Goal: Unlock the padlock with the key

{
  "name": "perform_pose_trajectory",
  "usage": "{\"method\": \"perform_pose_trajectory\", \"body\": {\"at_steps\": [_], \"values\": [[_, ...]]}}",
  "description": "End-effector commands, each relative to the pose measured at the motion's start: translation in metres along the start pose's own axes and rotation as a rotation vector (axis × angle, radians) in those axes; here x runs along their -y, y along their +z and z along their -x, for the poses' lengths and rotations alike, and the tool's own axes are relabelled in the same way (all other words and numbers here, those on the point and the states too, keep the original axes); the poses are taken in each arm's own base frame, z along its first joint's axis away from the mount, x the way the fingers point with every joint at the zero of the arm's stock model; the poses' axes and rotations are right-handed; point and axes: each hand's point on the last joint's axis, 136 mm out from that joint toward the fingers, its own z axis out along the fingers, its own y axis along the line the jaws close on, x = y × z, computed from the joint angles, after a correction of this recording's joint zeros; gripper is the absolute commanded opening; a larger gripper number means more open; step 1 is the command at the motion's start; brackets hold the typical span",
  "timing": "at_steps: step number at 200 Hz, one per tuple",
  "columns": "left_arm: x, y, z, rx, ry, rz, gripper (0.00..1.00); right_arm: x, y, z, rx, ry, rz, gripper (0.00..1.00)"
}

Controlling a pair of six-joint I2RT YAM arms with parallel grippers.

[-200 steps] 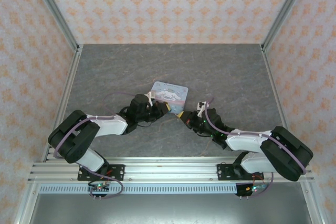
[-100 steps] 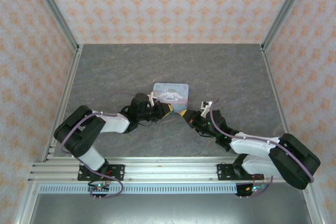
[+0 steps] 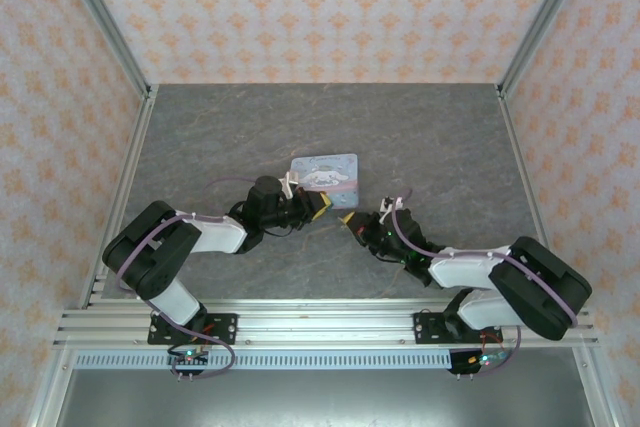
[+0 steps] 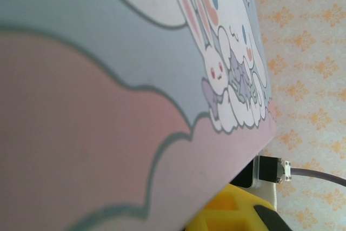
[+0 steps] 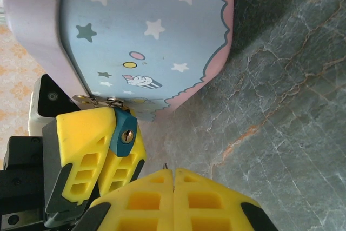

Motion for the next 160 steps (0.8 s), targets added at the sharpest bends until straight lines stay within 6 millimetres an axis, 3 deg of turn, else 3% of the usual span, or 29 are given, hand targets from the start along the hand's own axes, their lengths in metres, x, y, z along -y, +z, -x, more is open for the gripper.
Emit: {"method": "perform_pose_trajectory", "body": {"at_steps": [1, 160], "values": [[0.016, -0.003, 0.008, 0.033, 0.011, -0.064, 0.00, -0.026, 0.004, 0.008, 0.041, 0.011, 0.075, 0.00], [0.012, -0.005, 0.008, 0.041, 0.006, -0.053, 0.00, -0.039, 0.018, 0.010, 0.035, 0.020, 0.091, 0.00]]}}
